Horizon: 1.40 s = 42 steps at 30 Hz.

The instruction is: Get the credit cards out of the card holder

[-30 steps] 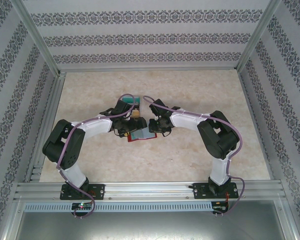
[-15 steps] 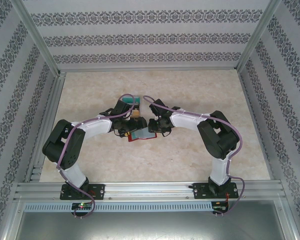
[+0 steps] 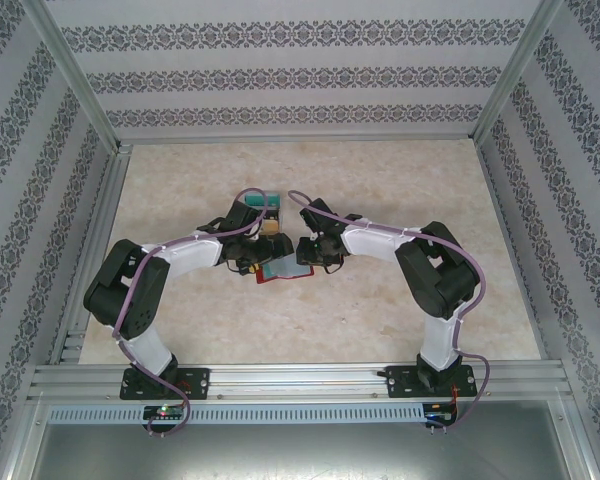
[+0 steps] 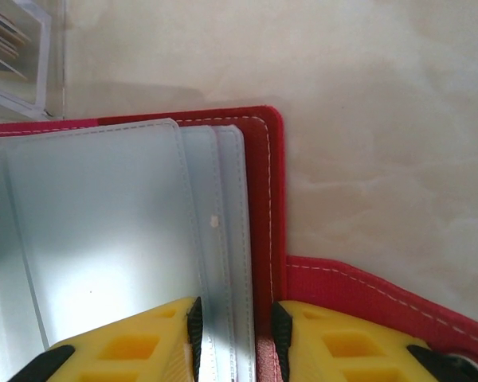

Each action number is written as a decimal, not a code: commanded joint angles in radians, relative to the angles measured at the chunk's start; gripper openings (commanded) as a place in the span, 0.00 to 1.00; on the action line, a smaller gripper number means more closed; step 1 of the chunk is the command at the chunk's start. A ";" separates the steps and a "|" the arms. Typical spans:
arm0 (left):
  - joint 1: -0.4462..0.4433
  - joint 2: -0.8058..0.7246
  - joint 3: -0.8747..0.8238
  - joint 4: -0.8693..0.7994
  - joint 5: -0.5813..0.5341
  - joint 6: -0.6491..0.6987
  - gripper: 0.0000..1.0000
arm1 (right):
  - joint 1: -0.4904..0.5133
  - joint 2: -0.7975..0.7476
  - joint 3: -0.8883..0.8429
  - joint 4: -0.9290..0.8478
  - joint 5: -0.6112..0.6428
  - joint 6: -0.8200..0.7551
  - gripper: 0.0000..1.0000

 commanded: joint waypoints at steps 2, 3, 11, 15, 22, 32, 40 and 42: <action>-0.017 0.043 -0.024 0.084 0.083 -0.007 1.00 | 0.004 0.017 -0.055 0.024 0.003 0.017 0.36; -0.016 0.043 -0.018 0.071 0.077 -0.002 1.00 | 0.002 0.007 -0.056 0.020 0.009 0.014 0.36; -0.017 0.049 -0.005 0.042 0.065 0.015 1.00 | -0.017 -0.046 -0.071 -0.005 0.029 0.003 0.37; -0.016 0.043 0.001 0.044 0.069 0.016 1.00 | -0.013 -0.001 -0.078 0.014 -0.009 0.009 0.32; -0.018 0.011 0.011 0.091 0.119 0.004 0.98 | 0.010 0.044 -0.060 0.026 -0.022 0.015 0.32; -0.019 -0.003 0.011 0.109 0.138 0.004 0.98 | 0.014 0.051 -0.054 0.026 -0.024 0.017 0.32; -0.020 -0.019 0.005 0.116 0.133 0.006 1.00 | 0.013 0.056 -0.052 0.024 -0.025 0.017 0.32; -0.019 -0.022 0.007 0.103 0.118 0.008 1.00 | 0.013 0.056 -0.050 0.027 -0.025 0.016 0.32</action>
